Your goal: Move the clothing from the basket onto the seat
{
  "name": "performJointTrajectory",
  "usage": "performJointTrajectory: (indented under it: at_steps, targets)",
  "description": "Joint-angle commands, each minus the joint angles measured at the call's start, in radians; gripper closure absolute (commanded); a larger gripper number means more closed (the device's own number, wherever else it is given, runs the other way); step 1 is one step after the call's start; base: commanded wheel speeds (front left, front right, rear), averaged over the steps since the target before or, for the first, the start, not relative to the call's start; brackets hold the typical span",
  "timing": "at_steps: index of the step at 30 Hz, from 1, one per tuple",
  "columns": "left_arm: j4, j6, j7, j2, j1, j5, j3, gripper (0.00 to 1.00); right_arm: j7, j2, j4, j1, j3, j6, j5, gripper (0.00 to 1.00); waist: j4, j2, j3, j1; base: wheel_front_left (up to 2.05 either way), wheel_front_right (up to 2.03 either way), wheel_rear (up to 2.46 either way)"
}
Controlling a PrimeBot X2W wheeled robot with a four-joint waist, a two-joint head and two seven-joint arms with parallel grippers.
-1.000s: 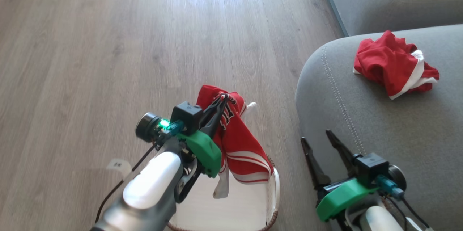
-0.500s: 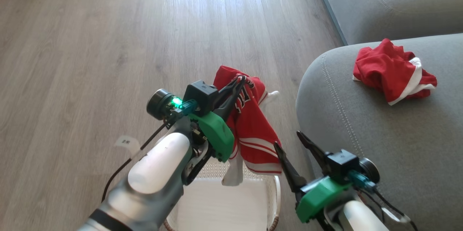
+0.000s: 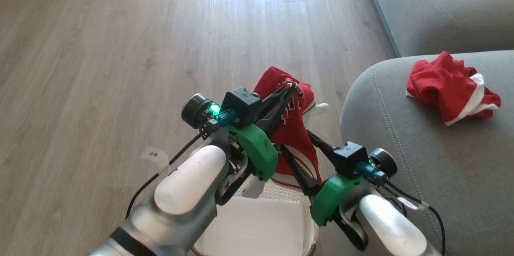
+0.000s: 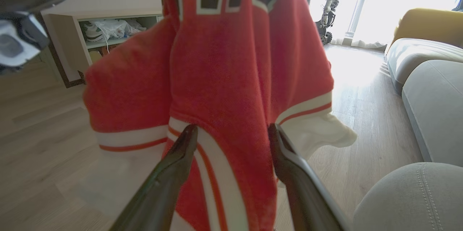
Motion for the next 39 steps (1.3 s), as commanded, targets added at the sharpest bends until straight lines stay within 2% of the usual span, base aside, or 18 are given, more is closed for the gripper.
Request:
performJointTrajectory:
  at_steps: [1, 4, 6, 7, 8, 17, 18, 20, 22, 23, 31, 39]
  targets:
    - [-0.041, 0.003, -0.006, 0.004, -0.056, -0.006, 0.031, 1.00, -0.007, 0.006, -0.020, -0.062, 0.020, 0.000, 0.014, 0.00, 0.008, 0.0000, -0.001, 0.0001, 0.00, 0.00, 0.00]
    - [-0.050, 0.005, -0.009, 0.002, -0.049, -0.021, 0.025, 1.00, -0.007, 0.006, 0.003, -0.087, 0.039, 0.000, 0.029, 0.00, 0.018, 0.0000, -0.002, 0.0001, 0.00, 0.00, 0.00]
    - [-0.054, 0.007, -0.009, 0.001, -0.043, -0.028, 0.019, 1.00, -0.007, 0.006, 0.018, -0.100, 0.051, 0.000, 0.041, 0.62, 0.024, 0.0000, -0.003, 0.0001, 0.00, 0.00, 0.00]
    - [-0.055, 0.009, -0.010, 0.001, -0.039, -0.032, 0.017, 1.00, -0.007, 0.006, 0.024, -0.105, 0.057, 0.000, 0.047, 0.76, 0.026, 0.0000, -0.003, 0.0001, 0.00, 0.00, 0.00]
    - [-0.056, 0.010, -0.010, 0.000, -0.035, -0.035, 0.016, 1.00, -0.007, 0.006, 0.029, -0.109, 0.061, 0.000, 0.051, 1.00, 0.028, 0.0000, -0.003, 0.0001, 0.00, 0.00, 0.00]
    - [-0.030, 0.027, -0.052, 0.008, 0.002, -0.064, 0.033, 1.00, -0.007, 0.006, 0.032, -0.110, 0.051, 0.000, 0.062, 1.00, 0.016, 0.0000, -0.002, 0.0001, 0.00, 0.00, 0.00]
    - [-0.027, 0.028, -0.062, 0.008, 0.008, -0.068, 0.037, 0.91, -0.007, 0.006, 0.032, -0.107, 0.043, 0.000, 0.057, 1.00, 0.012, 0.0000, -0.002, 0.0001, 0.00, 0.00, 0.00]
    - [-0.017, 0.029, -0.080, 0.011, 0.017, -0.069, 0.037, 0.62, -0.007, 0.006, 0.030, -0.101, 0.026, 0.000, 0.045, 1.00, 0.002, 0.0000, -0.001, 0.0001, 0.00, 0.00, 0.00]
    - [-0.006, 0.030, -0.092, 0.014, 0.027, -0.072, 0.038, 0.09, -0.007, 0.006, 0.025, -0.094, 0.007, 0.000, 0.032, 1.00, -0.010, 0.0000, 0.000, 0.0001, 0.00, 0.00, 0.00]
    - [-0.001, 0.030, -0.099, 0.015, 0.031, -0.072, 0.038, 0.00, -0.007, 0.006, 0.022, -0.092, -0.004, 0.000, 0.023, 1.00, -0.016, 0.0000, 0.001, 0.0001, 0.00, 0.00, 0.00]
    - [0.040, 0.039, -0.139, 0.016, 0.070, -0.089, 0.039, 0.00, -0.007, 0.003, -0.021, -0.056, -0.126, 0.000, -0.063, 1.00, -0.070, 0.0000, 0.004, 0.0001, 0.00, 0.00, 0.00]
    - [0.060, 0.037, -0.172, 0.010, 0.123, -0.102, 0.013, 0.00, -0.007, -0.030, -0.109, 0.014, -0.252, 0.000, -0.123, 1.00, -0.147, 0.0000, 0.014, 0.0001, 0.00, 0.00, 0.00]
